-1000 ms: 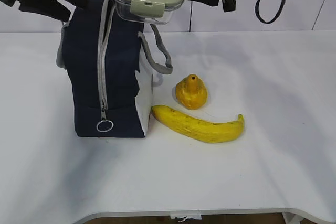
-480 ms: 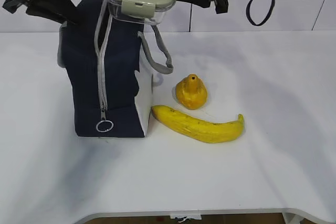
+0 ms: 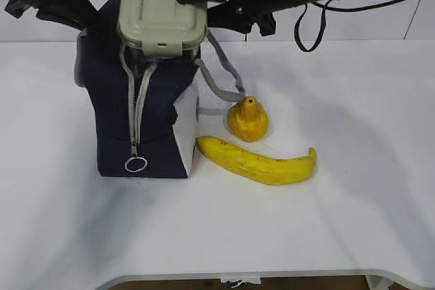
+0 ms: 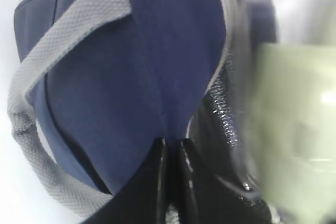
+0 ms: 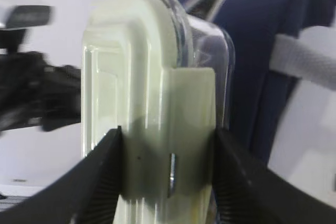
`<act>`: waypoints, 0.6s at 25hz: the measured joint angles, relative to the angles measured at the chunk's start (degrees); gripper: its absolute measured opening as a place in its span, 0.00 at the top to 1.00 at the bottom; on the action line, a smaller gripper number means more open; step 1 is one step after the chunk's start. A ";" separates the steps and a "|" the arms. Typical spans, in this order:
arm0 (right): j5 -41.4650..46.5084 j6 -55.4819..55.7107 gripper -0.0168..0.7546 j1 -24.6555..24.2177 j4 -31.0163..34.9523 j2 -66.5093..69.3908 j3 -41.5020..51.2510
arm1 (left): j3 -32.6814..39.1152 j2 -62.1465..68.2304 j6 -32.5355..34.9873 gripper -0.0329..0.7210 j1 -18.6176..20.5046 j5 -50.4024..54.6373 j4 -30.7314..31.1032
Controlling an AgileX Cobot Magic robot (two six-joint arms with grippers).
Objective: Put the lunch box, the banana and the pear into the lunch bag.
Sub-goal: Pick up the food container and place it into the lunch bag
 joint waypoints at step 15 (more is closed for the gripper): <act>-4.38 0.39 0.49 2.23 -9.62 3.51 0.00 | 0.00 -0.34 0.22 0.96 0.00 0.00 -7.42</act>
